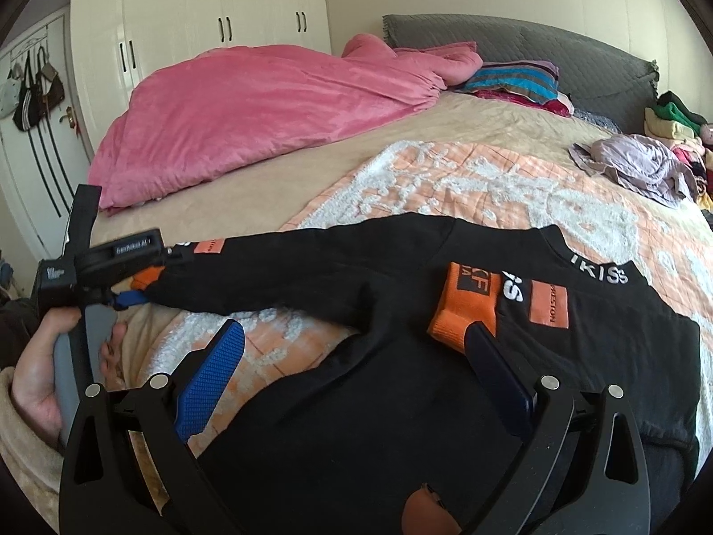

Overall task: Fold small clothes
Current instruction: 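Move the left tool to the other sleeve's orange cuff, then close the left tool on the orange cuff and lift it, then carry the sleeve across the body with the left tool and release the cuff, then grasp the just-placed orange cuff with the right tool, then reposition the cuff on the shirt body with the right tool and open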

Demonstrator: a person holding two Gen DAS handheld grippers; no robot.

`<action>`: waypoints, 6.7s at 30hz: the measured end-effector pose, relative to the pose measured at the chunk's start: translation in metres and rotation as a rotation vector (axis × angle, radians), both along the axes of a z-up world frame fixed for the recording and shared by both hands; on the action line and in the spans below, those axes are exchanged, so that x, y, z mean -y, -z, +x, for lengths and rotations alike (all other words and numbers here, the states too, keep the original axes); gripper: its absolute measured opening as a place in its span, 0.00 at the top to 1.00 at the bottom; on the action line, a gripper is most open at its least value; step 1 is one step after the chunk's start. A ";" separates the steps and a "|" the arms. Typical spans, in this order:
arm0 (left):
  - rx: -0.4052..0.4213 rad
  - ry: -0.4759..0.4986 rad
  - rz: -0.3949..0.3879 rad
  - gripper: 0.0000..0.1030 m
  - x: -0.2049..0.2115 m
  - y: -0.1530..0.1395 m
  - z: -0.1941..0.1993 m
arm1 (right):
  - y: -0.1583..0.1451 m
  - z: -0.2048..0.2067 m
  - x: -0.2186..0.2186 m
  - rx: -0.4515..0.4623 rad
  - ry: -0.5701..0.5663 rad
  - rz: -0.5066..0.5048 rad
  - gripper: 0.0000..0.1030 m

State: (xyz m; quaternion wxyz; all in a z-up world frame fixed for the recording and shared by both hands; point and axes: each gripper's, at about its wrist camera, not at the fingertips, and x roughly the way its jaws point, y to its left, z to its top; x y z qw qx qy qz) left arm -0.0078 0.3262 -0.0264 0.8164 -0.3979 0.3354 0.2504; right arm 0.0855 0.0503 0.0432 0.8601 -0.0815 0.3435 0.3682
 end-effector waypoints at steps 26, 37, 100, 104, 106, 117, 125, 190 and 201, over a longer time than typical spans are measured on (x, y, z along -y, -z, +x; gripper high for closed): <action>0.217 0.192 0.130 0.94 0.038 -0.085 0.022 | 0.018 0.001 0.099 -0.057 0.267 0.077 0.05; 0.298 0.355 0.166 0.94 0.096 -0.122 0.051 | 0.000 0.001 0.135 -0.023 0.336 0.137 0.04; 0.070 1.027 0.297 0.21 0.260 -0.032 0.171 | 0.064 0.048 0.227 -0.365 0.594 0.231 0.65; 0.067 0.967 0.297 0.21 0.234 -0.033 0.180 | 0.056 0.046 0.210 -0.311 0.556 0.229 0.92; 0.074 0.935 0.293 0.21 0.220 -0.036 0.181 | 0.039 0.046 0.201 -0.233 0.525 0.206 0.93; 0.115 0.739 0.260 0.21 0.152 -0.053 0.189 | -0.068 0.080 0.178 0.111 0.339 0.066 0.93; 0.098 0.809 0.292 0.22 0.174 -0.050 0.195 | -0.029 0.097 0.207 0.082 0.424 -0.016 0.93; -0.048 1.051 0.302 0.29 0.232 -0.003 0.184 | 0.042 0.075 0.182 -0.119 0.389 -0.016 0.17; -0.016 0.991 0.321 0.10 0.222 -0.017 0.178 | 0.034 0.071 0.189 -0.095 0.419 0.010 0.08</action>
